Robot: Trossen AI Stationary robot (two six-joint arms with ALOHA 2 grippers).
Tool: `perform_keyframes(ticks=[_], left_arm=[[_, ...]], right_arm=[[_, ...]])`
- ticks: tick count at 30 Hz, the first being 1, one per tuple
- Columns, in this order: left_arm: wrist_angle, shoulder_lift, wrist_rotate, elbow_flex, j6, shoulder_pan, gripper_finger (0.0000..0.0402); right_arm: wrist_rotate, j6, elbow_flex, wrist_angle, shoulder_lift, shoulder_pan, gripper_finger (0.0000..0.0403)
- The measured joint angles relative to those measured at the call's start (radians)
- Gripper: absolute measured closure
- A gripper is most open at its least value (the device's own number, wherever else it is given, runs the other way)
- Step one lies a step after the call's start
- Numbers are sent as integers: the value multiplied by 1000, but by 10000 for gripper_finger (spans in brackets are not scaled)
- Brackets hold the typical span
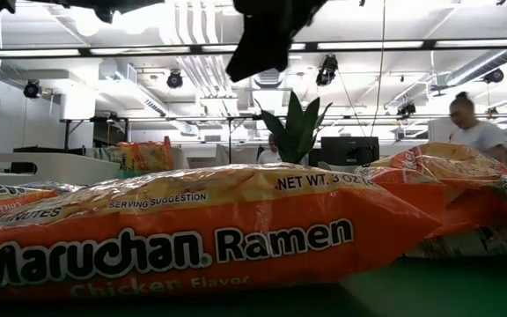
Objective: Sort Maruchan noodles
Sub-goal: Put the red noodle pack into the gray bin
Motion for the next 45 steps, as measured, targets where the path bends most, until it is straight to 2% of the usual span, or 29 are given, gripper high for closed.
perform_keyframes(ticks=[3, 5, 11, 14, 17, 22, 27, 37, 45], left_arm=[[-159, 69, 6, 43, -84, -1, 402], [-277, 111, 45, 73, -136, -2, 402], [-652, 230, 328, 196, -309, -3, 402], [-735, 287, 475, 226, -404, -16, 402], [-727, 339, 526, 209, -479, -64, 402], [-649, 430, 507, 155, -529, -150, 402], [-594, 546, 488, 154, -539, -200, 402], [-581, 759, 487, 163, -509, -214, 402], [-508, 869, 487, 163, -476, -214, 402]], right_arm=[[0, 71, -86, 50, -43, 42, 278], [0, 125, -139, 68, -66, 66, 279], [0, 350, -264, 87, -105, 118, 278], [1, 449, -304, 84, -105, 143, 277], [1, 545, -332, 85, -101, 170, 279], [0, 662, -374, 85, -101, 208, 274], [-1, 739, -402, 85, -101, 223, 258], [1, 888, -447, 84, -101, 222, 229], [28, 851, -448, 87, -101, 222, 215]])
